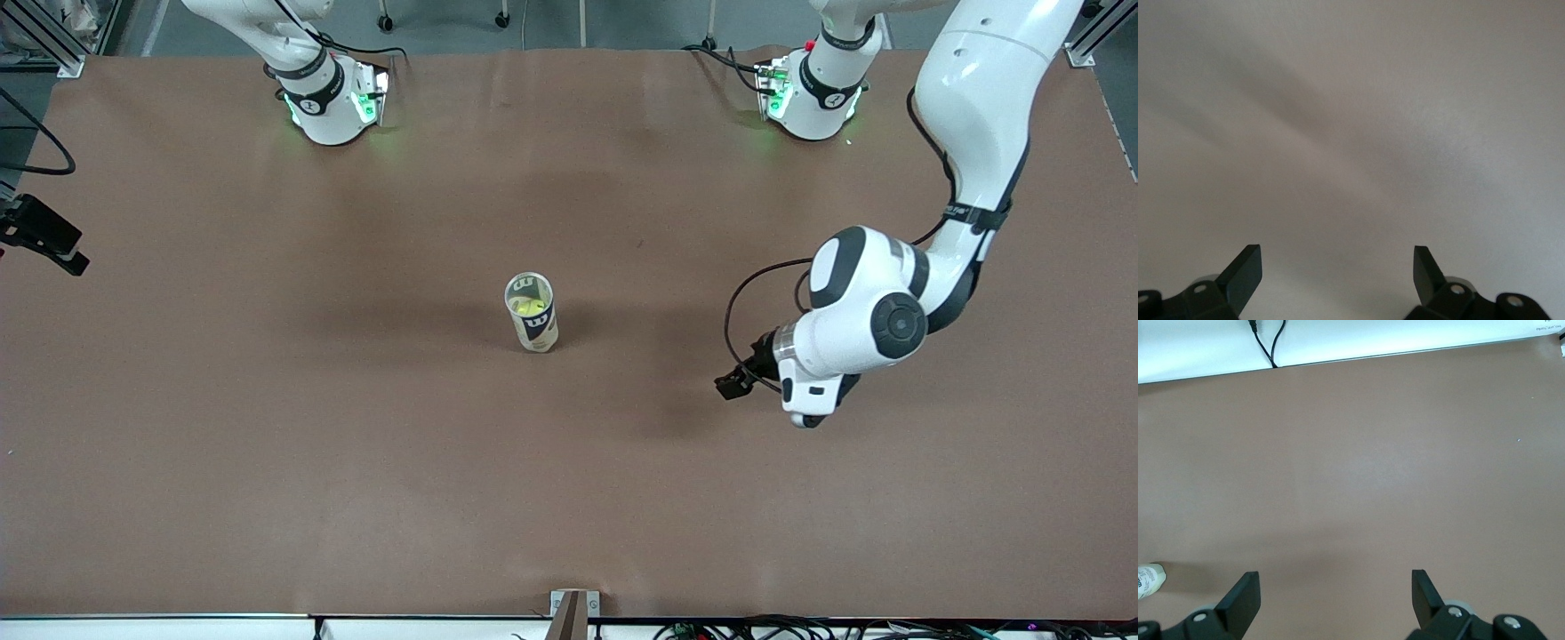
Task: Insert tennis ball vertically with right arm
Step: 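Set the can upright on the table and release it with the left gripper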
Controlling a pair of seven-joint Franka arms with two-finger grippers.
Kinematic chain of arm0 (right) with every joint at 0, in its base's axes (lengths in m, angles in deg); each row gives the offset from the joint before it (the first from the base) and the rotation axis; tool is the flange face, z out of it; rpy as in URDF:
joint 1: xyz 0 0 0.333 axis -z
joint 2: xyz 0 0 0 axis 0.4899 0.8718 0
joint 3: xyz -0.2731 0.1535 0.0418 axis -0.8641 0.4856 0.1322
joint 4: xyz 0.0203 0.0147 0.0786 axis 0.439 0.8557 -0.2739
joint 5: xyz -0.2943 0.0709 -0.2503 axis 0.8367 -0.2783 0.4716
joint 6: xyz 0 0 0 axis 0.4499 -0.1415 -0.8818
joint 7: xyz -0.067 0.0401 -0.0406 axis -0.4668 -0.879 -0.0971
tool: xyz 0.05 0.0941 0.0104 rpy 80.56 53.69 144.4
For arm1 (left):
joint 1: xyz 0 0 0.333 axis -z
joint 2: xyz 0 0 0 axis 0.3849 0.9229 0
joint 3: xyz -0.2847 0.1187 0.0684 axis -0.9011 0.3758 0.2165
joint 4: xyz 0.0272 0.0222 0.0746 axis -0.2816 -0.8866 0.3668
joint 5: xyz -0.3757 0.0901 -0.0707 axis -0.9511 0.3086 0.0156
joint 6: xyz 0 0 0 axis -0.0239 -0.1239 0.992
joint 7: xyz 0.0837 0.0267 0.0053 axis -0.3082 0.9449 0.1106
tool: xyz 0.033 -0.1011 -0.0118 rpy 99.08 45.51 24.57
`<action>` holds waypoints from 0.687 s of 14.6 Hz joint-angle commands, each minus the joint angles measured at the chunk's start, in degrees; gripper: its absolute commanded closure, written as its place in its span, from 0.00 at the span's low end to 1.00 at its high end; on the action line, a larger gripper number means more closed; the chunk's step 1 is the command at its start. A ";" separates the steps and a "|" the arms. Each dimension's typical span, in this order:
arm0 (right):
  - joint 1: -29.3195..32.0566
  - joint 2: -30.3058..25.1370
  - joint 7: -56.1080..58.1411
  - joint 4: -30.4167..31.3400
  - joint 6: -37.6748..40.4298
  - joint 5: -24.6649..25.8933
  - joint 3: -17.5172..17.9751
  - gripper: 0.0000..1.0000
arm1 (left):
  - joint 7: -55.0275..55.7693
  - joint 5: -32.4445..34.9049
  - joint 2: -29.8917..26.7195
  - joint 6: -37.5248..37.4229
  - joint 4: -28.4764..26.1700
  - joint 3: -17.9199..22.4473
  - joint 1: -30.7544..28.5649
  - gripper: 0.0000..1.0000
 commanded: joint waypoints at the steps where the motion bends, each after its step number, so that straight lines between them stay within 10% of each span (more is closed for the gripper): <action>1: 0.48 0.33 -0.48 -1.54 0.29 0.24 0.62 0.00 | -4.77 3.41 -5.90 -3.74 -1.17 -0.14 -2.07 0.00; 10: 0.39 0.42 -0.04 -1.54 0.21 0.15 0.71 0.00 | -29.73 3.43 -14.08 -20.51 7.08 3.70 -4.21 0.00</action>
